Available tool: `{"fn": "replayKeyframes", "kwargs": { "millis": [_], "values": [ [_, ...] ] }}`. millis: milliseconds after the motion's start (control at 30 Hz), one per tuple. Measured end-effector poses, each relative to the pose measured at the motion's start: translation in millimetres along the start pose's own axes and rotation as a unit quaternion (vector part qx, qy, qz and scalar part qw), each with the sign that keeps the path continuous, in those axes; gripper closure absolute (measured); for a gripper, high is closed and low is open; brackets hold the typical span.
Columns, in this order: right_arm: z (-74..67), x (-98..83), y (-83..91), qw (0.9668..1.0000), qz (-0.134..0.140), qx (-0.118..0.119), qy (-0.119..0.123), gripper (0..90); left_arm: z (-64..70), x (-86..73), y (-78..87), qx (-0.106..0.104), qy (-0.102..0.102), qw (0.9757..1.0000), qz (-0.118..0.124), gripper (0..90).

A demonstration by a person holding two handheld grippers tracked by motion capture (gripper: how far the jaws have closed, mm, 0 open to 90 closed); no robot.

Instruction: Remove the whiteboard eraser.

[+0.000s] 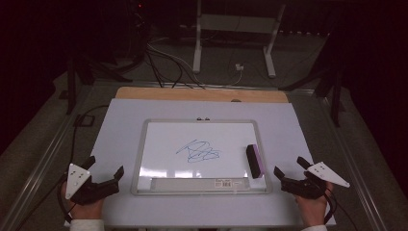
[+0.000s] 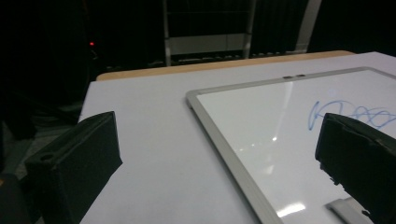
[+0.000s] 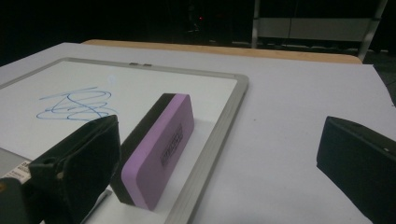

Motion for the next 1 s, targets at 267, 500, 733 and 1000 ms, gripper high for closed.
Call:
{"fn": "replayKeyframes", "kwargs": {
  "millis": [267, 500, 733, 1000],
  "values": [
    [-2.5, 11.1, -2.5, 0.9999, 0.001, 0.010, -0.007, 0.2, 1.1, 0.2, 1.5, 0.013, 0.002, 0.9999, -0.001, 0.8],
    [-6.4, 17.9, -11.4, 0.9997, -0.015, 0.016, -0.008, 0.2, -3.3, 0.0, 3.5, 0.025, 0.007, 0.9996, 0.007, 0.8],
    [-9.1, 16.1, -20.7, 0.9986, -0.036, 0.032, -0.022, 0.2, -2.1, -1.7, 3.2, 0.026, 0.004, 0.9996, 0.005, 0.8],
    [-11.2, 9.6, -32.0, 0.9964, -0.066, 0.041, -0.033, 0.2, 2.4, -5.5, -0.3, 0.022, -0.007, 0.9997, -0.005, 0.8]
  ]
}}
Point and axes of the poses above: each handheld gripper's, and its own axes: y roughly backward along the jaws, x roughly out of its top, z roughly to its right, the point moved 10 cm from there along -y, roughly forward along the jaws, and after that the axes turned 13 degrees about y, right-handed, at the moved point
